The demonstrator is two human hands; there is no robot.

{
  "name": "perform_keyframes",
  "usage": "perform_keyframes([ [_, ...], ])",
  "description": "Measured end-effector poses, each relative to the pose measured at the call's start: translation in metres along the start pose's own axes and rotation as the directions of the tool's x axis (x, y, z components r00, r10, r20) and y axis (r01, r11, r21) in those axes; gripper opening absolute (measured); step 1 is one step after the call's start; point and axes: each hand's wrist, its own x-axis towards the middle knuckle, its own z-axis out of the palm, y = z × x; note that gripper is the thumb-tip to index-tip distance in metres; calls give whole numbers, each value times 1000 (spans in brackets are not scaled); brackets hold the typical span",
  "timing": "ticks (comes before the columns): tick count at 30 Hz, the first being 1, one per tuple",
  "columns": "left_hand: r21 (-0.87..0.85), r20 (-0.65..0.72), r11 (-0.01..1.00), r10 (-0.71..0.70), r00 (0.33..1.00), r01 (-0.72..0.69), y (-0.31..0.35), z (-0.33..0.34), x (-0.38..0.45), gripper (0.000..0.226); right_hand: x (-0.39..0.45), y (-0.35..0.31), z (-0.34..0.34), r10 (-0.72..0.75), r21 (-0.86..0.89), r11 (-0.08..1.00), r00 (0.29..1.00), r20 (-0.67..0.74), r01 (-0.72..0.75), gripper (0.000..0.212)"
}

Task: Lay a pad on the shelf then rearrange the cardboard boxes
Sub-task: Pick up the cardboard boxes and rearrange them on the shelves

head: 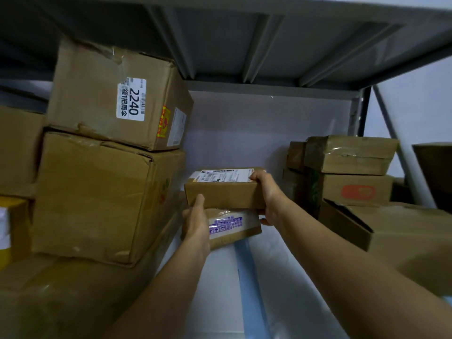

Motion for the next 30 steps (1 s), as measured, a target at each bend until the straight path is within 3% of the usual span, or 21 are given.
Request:
perform_keyframes([
  [5,-12,44,988,156,987,-156,2,-7,-42,42,-30,-8,-4,-81,23,996,996,-28,81,40],
  [9,-103,41,953,290,956,-284,9,-2,-76,59,-57,-30,-15,-165,22,986,986,-15,165,43],
  [12,-171,78,928,348,934,-331,15,9,-100,68,-81,-50,-40,-222,-6,975,975,11,222,38],
  [20,-181,198,864,501,843,-470,8,87,-165,58,-125,-96,-148,-321,-26,947,946,-34,320,25],
  [24,-153,284,857,514,809,-491,-1,126,-188,61,-137,-109,-201,-321,-28,947,944,-77,319,26],
  [30,6,415,892,410,812,-453,-24,165,-194,62,-122,-100,-260,-209,-45,978,965,-161,204,35],
])
